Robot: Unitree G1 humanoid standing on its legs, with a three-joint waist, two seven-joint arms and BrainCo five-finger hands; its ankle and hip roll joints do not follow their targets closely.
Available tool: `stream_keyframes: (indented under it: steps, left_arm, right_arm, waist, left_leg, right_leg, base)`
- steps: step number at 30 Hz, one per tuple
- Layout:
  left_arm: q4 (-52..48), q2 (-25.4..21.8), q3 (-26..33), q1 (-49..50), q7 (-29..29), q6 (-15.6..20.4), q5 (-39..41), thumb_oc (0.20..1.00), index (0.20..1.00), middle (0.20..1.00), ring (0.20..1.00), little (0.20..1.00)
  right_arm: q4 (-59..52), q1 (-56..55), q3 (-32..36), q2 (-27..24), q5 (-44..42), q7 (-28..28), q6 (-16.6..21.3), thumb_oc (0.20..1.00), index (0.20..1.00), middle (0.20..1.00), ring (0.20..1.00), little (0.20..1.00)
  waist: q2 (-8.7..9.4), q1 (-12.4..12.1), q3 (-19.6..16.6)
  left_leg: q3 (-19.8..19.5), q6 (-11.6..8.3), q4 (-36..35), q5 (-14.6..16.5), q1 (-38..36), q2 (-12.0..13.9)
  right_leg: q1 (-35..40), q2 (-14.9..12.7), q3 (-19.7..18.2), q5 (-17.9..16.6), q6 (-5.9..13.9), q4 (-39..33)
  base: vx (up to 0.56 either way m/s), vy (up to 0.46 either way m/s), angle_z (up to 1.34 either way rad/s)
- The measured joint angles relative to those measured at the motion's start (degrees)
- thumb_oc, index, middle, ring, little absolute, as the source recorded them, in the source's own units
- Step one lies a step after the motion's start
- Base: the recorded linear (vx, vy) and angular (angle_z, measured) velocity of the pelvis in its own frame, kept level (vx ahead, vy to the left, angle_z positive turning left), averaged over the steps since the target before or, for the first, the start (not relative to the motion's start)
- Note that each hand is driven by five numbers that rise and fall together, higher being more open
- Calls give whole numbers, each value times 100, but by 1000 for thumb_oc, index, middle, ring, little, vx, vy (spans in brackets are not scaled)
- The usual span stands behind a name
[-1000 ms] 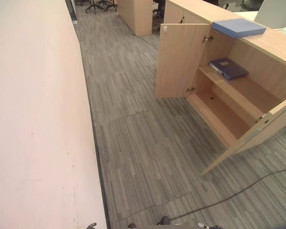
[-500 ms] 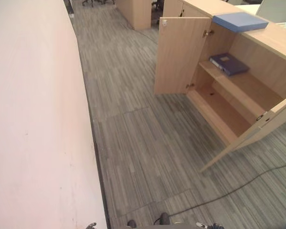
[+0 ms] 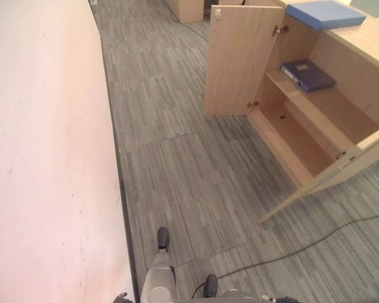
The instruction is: Put the empty folder in the office cabinet
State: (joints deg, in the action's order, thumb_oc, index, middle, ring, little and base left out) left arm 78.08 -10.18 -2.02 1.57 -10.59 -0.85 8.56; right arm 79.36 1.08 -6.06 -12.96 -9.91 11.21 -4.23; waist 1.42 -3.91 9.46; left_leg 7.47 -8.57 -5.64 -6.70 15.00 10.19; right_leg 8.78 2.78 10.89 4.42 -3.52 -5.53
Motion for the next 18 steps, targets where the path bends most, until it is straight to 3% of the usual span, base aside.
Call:
stream_keyframes:
  steps: [3,4,5,6,7,8,9,10,11,13,16,18]
  left_arm:
    - [4,23,25,306,6,-23,-1,1000,1000,1000,1000,1000]
    - [38,34,35,334,13,-26,0,1000,1000,1000,1000,1000]
    - [19,12,43,397,34,-28,0,1000,1000,1000,1000,1000]
    - [-82,18,9,458,19,30,-1,1000,1000,1000,1000,1000]
    - [-138,-158,35,415,36,87,-1,1000,1000,1000,1000,1000]
    - [-159,-170,119,239,60,22,0,1000,1000,1000,1000,1000]
    - [-234,-229,-92,277,87,8,15,1000,1000,1000,1000,1000]
    - [-241,-195,-156,283,92,4,0,1000,1000,1000,1000,1000]
    - [-406,-207,-310,281,72,-9,-4,1000,1000,1000,1000,1000]
    - [-639,-227,-251,211,48,61,-4,1000,1000,1000,1000,1000]
    - [-557,-183,-308,117,25,57,-10,1000,1000,1000,1000,1000]
    - [-481,-170,-265,117,24,44,-19,1000,1000,1000,1000,1000]
  right_arm:
    - [-6,-180,10,-10,51,-9,-9,1000,1000,1000,1000,1000]
    - [51,-215,8,-1,53,-29,-21,1000,1000,1000,1000,1000]
    - [90,-286,2,53,109,-134,-21,1000,1000,1000,1000,1000]
    - [54,-443,77,125,150,-127,-10,1000,1000,1000,1000,1000]
    - [25,-427,32,112,155,-132,-21,1000,1000,1000,1000,1000]
    - [-480,-556,-62,-78,184,-136,-121,1000,1000,1000,1000,1000]
    - [-713,-622,5,-170,209,-108,-61,1000,1000,1000,1000,1000]
    - [-739,-651,-19,-228,192,-120,-27,1000,1000,1000,1000,1000]
    - [-805,-676,-144,-325,196,-281,39,1000,1000,1000,1000,1000]
    - [-918,-534,-257,-324,200,-323,28,1000,1000,1000,1000,1000]
    - [-779,-108,-266,-369,213,-214,-82,1000,1000,1000,1000,1000]
    - [-635,30,-274,-325,209,-98,-117,1000,1000,1000,1000,1000]
  waist:
    - [-71,-45,-347]
    - [-39,-44,-401]
    - [34,-43,-374]
    - [-45,25,-573]
    - [51,-6,-647]
    - [51,-35,-369]
    - [65,110,-308]
    - [36,180,-359]
    - [-14,230,-371]
    - [-52,373,-315]
    - [-313,351,-120]
    - [-287,355,-98]
  left_leg:
    - [86,117,85,-68,-257,-154]
    - [165,366,-20,-275,-440,-293]
    - [491,792,-15,-440,-801,-604]
    - [612,1057,-16,16,-1100,-902]
    - [620,1202,47,272,-1332,-1242]
    - [800,1664,251,632,-1635,-1477]
    - [680,1530,322,756,-1785,-1615]
    - [557,1644,304,836,-1997,-1744]
    - [348,1654,304,919,-2199,-1742]
    - [120,1553,231,910,-2317,-1640]
    - [-27,1234,257,1073,-2592,-1367]
    - [-18,1094,267,1163,-2747,-1335]
  right_leg:
    - [152,-233,-162,281,285,12]
    - [250,-402,-199,378,430,23]
    - [381,-818,-181,489,733,398]
    - [1,-1357,197,588,753,1750]
    - [-427,-1736,130,515,1011,2742]
    - [-1224,-2394,-17,-173,1361,5012]
    - [-1727,-2902,266,-524,1053,6311]
    - [-2140,-3101,283,-542,1071,6909]
    - [-2560,-2955,416,-307,968,6797]
    - [-2937,-2470,499,114,888,5671]
    - [-2834,-1649,734,141,831,3594]
    - [-2673,-1345,1082,13,822,2251]
  base:
    - [299,255,-34]
    - [244,233,-49]
    - [471,602,-44]
    - [450,699,-39]
    - [597,915,-16]
    - [432,581,20]
    - [288,262,49]
    - [214,8,85]
    - [218,-68,82]
    - [245,-141,90]
    - [217,-129,44]
    - [335,-163,24]
